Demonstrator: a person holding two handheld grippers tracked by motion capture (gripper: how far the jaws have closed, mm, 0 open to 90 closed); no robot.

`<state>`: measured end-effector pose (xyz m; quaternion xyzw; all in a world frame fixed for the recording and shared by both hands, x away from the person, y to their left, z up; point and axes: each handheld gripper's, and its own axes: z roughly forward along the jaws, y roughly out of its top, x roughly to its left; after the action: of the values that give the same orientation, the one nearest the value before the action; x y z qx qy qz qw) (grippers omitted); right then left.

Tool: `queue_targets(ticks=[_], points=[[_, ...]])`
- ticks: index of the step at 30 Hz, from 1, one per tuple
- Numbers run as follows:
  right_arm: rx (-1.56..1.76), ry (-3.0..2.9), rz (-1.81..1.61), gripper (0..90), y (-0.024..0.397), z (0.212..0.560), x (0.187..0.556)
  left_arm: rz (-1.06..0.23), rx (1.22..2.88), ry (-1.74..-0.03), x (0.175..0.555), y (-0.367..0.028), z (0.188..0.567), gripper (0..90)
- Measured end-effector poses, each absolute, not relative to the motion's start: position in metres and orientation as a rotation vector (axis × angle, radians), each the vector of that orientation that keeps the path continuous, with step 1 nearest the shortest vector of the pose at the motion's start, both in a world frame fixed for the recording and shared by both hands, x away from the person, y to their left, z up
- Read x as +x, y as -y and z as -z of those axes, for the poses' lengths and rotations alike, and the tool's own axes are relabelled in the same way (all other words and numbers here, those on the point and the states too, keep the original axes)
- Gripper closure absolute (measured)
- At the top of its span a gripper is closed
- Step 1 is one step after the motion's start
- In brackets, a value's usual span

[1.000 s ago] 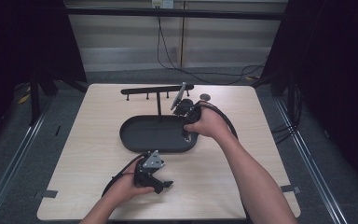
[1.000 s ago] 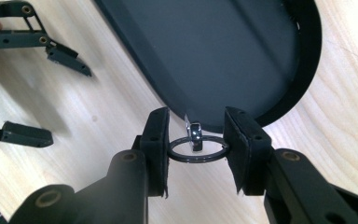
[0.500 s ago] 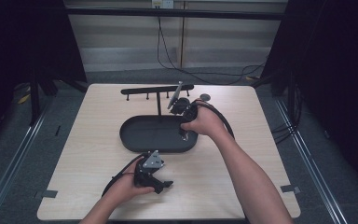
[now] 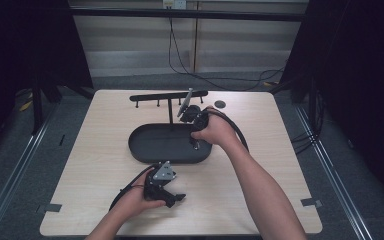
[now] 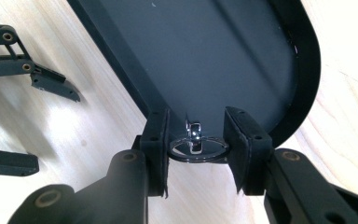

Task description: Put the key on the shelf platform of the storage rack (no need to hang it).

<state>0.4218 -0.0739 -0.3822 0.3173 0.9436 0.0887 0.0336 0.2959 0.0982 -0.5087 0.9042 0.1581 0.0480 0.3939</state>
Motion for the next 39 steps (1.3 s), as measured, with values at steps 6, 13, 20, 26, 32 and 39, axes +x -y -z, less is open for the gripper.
queue_targets(ticks=[6,13,20,26,32,39], points=[[0.985,-2.897,-0.292,62.4,0.072,0.388,0.425,-0.121,2.294,-0.401,0.296,-0.098,0.509,15.1],[0.997,-2.893,-0.297,62.4,0.069,0.393,0.426,-0.122,2.294,-0.402,0.296,-0.098,0.509,15.1],[0.987,-2.891,-0.290,62.4,0.065,0.400,0.427,-0.120,2.293,-0.399,0.296,-0.098,0.509,15.0],[1.013,-2.889,-0.307,62.3,0.064,0.409,0.430,-0.121,2.295,-0.399,0.296,-0.098,0.509,15.0],[1.018,-2.885,-0.320,62.3,0.064,0.415,0.431,-0.121,2.296,-0.399,0.296,-0.098,0.509,15.0],[1.013,-2.879,-0.310,62.3,0.063,0.420,0.430,-0.122,2.296,-0.399,0.296,-0.098,0.509,15.0]])
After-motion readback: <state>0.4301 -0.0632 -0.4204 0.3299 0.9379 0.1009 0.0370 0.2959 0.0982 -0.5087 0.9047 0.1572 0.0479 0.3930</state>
